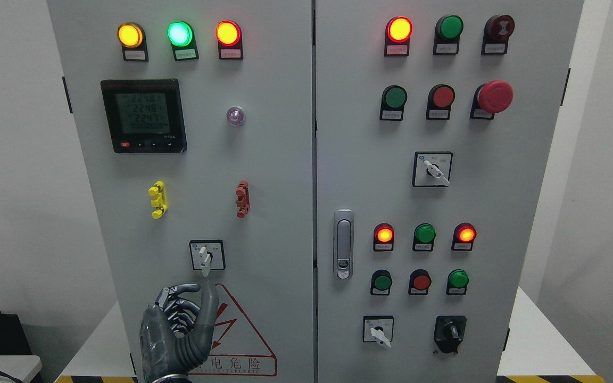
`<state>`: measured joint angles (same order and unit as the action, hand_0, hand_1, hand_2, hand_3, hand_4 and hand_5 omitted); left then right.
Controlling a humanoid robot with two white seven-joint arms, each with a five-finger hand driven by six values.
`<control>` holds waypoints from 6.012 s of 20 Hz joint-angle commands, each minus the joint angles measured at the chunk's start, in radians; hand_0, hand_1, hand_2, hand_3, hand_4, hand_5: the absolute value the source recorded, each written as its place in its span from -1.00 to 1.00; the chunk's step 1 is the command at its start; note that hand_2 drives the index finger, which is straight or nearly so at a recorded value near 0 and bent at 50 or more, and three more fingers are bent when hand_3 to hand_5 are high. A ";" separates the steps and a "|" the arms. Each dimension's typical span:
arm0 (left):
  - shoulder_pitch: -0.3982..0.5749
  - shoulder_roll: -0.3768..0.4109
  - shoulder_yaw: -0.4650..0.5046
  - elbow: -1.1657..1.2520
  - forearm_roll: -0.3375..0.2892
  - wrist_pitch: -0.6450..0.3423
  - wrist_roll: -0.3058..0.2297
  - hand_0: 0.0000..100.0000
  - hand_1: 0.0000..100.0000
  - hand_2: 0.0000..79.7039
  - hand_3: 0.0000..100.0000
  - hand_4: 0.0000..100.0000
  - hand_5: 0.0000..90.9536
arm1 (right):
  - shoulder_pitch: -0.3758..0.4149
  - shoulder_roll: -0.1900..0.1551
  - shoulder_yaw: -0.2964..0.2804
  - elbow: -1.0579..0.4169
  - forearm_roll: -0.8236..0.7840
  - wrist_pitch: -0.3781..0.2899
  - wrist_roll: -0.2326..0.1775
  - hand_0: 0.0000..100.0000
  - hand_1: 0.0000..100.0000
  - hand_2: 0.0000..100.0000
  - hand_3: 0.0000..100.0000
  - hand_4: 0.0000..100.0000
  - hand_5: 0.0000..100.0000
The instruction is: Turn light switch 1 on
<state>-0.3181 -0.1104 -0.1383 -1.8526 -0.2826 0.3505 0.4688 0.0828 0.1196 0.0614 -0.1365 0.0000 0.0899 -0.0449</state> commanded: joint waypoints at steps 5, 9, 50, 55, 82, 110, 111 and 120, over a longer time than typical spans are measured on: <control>-0.018 -0.002 0.003 0.004 0.020 0.021 0.002 -0.65 -0.05 0.18 0.63 0.81 0.91 | 0.000 0.000 0.000 0.000 -0.018 0.001 0.000 -0.76 -0.22 -1.00 -1.00 -1.00 -1.00; -0.024 -0.003 0.008 0.003 0.020 0.022 0.002 -0.60 -0.05 0.19 0.62 0.81 0.92 | 0.000 0.000 0.000 0.000 -0.017 0.001 0.000 -0.76 -0.22 -1.00 -1.00 -1.00 -1.00; -0.114 -0.005 0.008 0.000 0.051 0.145 0.002 -0.53 -0.17 0.21 0.61 0.83 0.93 | 0.000 0.000 0.000 0.000 -0.017 0.001 0.000 -0.76 -0.22 -1.00 -1.00 -1.00 -1.00; -0.121 -0.005 0.008 0.000 0.051 0.150 0.002 -0.52 -0.20 0.26 0.61 0.83 0.93 | 0.000 0.000 0.000 0.000 -0.017 0.001 0.000 -0.76 -0.22 -1.00 -1.00 -1.00 -1.00; -0.137 -0.006 0.005 -0.004 0.054 0.226 -0.001 -0.43 -0.29 0.32 0.62 0.82 0.92 | 0.000 0.000 0.000 0.000 -0.018 0.001 0.000 -0.76 -0.22 -1.00 -1.00 -1.00 -1.00; -0.159 -0.006 0.002 -0.005 0.051 0.271 -0.004 -0.37 -0.33 0.34 0.63 0.82 0.91 | 0.000 0.000 0.000 0.000 -0.017 0.001 0.000 -0.76 -0.22 -1.00 -1.00 -1.00 -1.00; -0.160 -0.006 0.002 -0.005 0.051 0.272 -0.004 -0.37 -0.32 0.34 0.63 0.82 0.91 | 0.000 0.000 0.000 0.000 -0.018 0.001 0.000 -0.76 -0.22 -1.00 -1.00 -1.00 -1.00; -0.165 -0.006 0.000 -0.005 0.049 0.292 -0.007 -0.39 -0.19 0.33 0.63 0.82 0.91 | 0.000 0.000 0.000 0.000 -0.018 0.001 0.000 -0.76 -0.22 -1.00 -1.00 -1.00 -1.00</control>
<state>-0.4811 -0.1166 -0.1360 -1.8570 -0.2322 0.6307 0.4626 0.0828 0.1196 0.0614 -0.1365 0.0000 0.0899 -0.0449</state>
